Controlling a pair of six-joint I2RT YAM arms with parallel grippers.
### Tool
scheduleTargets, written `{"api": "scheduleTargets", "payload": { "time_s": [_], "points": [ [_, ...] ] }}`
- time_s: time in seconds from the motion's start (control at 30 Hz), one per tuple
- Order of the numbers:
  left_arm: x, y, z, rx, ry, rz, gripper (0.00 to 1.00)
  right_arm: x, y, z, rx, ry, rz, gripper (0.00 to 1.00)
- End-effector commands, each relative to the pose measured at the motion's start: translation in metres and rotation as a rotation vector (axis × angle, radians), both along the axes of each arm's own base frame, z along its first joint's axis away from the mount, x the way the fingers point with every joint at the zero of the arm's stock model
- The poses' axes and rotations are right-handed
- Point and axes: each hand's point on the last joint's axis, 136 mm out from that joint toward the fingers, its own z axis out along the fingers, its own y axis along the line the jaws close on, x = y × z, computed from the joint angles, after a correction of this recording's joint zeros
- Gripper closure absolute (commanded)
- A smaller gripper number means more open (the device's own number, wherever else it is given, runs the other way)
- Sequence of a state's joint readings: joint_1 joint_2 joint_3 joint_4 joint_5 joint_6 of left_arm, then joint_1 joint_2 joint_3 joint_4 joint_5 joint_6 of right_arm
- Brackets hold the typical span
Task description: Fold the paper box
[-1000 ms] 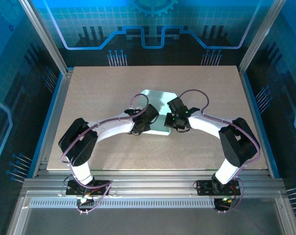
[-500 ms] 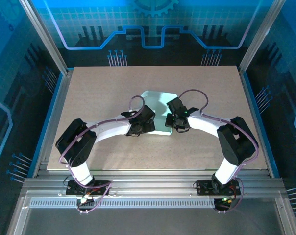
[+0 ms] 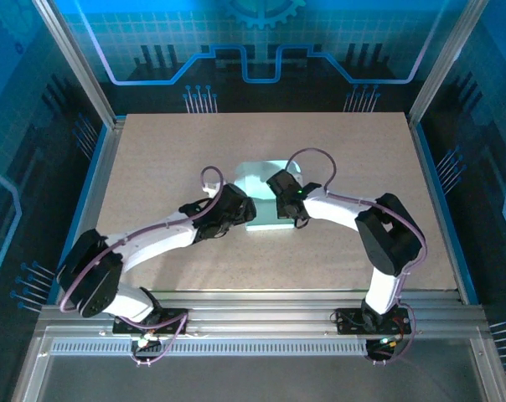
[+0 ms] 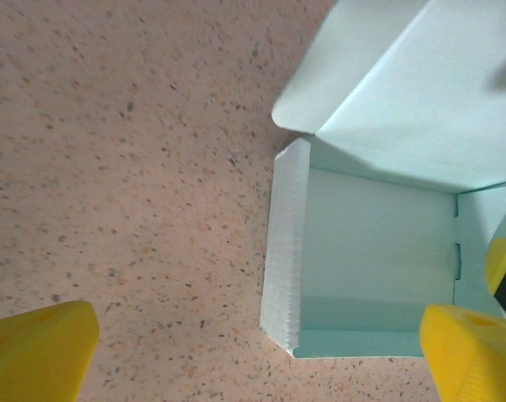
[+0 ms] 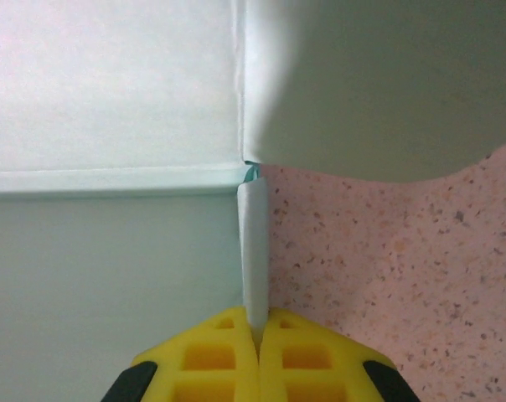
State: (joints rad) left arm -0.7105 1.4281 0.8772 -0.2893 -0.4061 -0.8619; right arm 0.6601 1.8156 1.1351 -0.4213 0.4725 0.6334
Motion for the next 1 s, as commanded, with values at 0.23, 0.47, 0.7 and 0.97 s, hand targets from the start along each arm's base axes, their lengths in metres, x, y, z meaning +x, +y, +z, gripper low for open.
{"api": "scheduleTargets", "payload": {
  "time_s": [0.23, 0.47, 0.7, 0.97],
  "points": [
    [-0.008, 0.056, 0.009, 0.019, -0.070, 0.139, 0.01, -0.008, -0.025, -0.029, -0.332, 0.078, 0.057, 1.00],
    [-0.013, 0.070, 0.008, 0.009, -0.070, 0.165, 0.01, -0.008, -0.016, -0.030, -0.251, 0.085, 0.061, 0.98],
    [-0.012, 0.071, 0.001, 0.012, -0.054, 0.160, 0.01, 0.004, -0.005, 0.006, -0.144, 0.027, 0.060, 0.62],
    [-0.009, 0.065, -0.003, 0.009, -0.044, 0.141, 0.01, 0.007, -0.005, 0.037, -0.060, -0.021, 0.078, 0.44]
  ]
}}
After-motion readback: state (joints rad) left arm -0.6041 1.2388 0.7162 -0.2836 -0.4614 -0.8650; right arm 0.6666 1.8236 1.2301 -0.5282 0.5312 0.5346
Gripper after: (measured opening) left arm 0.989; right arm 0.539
